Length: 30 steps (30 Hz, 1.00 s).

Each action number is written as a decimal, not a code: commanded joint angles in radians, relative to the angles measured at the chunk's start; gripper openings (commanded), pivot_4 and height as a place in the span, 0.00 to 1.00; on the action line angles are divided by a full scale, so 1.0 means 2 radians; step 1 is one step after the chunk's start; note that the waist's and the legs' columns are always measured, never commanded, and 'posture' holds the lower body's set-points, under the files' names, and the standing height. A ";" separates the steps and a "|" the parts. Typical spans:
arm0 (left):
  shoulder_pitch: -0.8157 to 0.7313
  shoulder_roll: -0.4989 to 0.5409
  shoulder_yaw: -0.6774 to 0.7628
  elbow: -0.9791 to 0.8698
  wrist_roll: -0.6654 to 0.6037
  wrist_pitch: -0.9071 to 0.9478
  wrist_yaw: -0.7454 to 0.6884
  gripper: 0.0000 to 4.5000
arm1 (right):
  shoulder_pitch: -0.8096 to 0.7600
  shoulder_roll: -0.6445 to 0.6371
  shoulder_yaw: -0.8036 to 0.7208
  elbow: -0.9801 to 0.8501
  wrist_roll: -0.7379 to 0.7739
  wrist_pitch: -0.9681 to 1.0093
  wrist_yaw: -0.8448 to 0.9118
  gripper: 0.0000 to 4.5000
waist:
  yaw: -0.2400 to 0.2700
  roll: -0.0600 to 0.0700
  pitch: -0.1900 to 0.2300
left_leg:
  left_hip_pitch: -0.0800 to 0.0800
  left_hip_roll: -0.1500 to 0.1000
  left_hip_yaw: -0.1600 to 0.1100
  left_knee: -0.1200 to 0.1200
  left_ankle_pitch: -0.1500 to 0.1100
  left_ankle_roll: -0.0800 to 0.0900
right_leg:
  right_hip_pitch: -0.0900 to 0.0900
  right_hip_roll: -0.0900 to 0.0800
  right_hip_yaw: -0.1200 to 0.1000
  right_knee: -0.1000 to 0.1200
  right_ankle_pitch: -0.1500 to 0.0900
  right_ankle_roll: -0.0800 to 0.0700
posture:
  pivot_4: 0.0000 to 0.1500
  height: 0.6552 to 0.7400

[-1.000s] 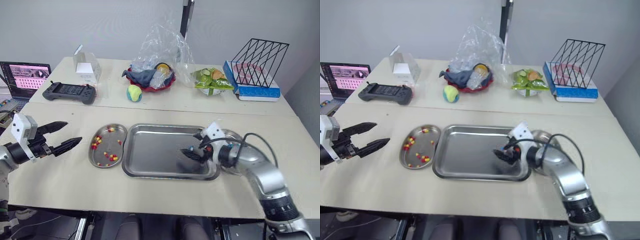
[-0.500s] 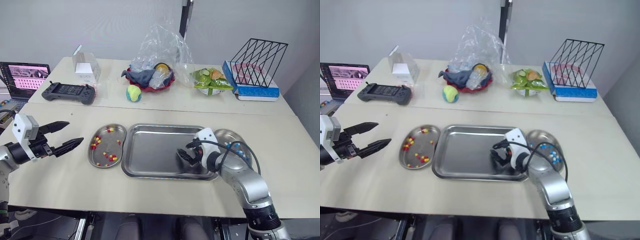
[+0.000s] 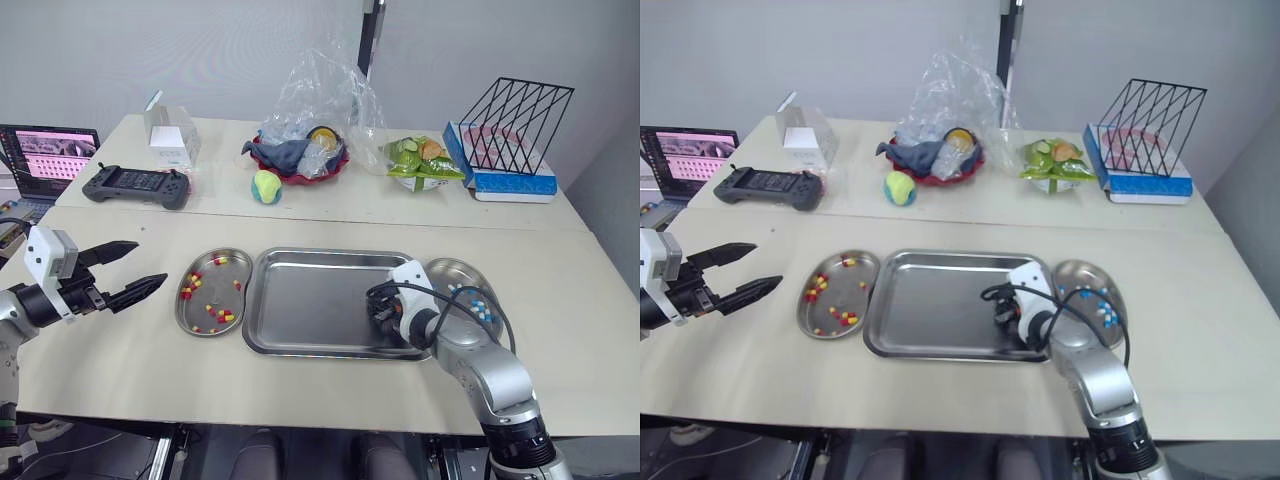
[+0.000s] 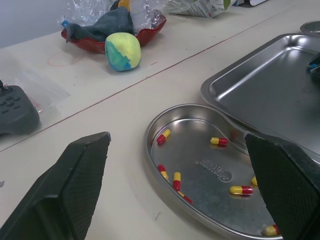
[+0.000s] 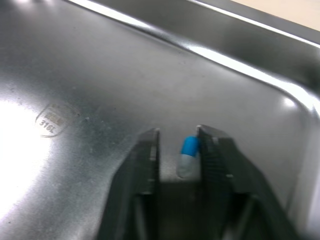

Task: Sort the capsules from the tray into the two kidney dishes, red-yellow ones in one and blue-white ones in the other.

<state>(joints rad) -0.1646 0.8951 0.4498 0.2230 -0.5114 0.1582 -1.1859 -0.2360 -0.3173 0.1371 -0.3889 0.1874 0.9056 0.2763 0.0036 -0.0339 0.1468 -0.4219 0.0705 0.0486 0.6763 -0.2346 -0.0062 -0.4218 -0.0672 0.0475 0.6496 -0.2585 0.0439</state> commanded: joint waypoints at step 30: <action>0.000 -0.008 0.007 0.004 0.007 -0.024 0.018 1.00 | -0.005 -0.249 -0.182 0.170 0.086 -0.147 0.280 0.01 | -0.004 0.000 0.000 | 0.000 0.000 0.000 -0.001 0.000 0.000 | 0.000 0.000 0.000 -0.001 0.000 0.000 | 1.00 0.92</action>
<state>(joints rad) -0.1575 0.8708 0.4490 0.2361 -0.5051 0.1308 -1.1579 -0.2491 -0.7956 -0.1867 -0.0536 0.3567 0.6400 0.8239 -0.0047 -0.0334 0.1471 -0.4218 0.0709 0.0489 0.6751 -0.2346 -0.0060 -0.4217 -0.0663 0.0482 0.6483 -0.2585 0.0438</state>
